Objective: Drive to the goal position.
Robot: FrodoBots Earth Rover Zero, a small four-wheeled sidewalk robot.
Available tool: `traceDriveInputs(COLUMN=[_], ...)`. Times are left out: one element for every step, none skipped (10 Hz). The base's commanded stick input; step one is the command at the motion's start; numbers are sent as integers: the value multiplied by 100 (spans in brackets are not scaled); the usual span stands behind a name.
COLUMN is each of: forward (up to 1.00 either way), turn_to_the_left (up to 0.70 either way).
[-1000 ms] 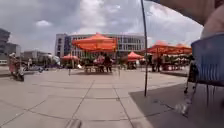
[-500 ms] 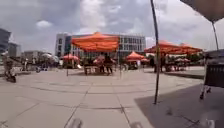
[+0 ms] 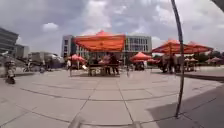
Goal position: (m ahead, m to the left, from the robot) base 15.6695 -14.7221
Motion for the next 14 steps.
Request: traceDriveInputs(forward=[85,85,85,85,85,85,85,85,85,85,85,85,85,85], turn_to_the_left=[-1,-3,-23,-35,-35,-35,-35,-35,-35,-35,-34,-31,-7,-1])
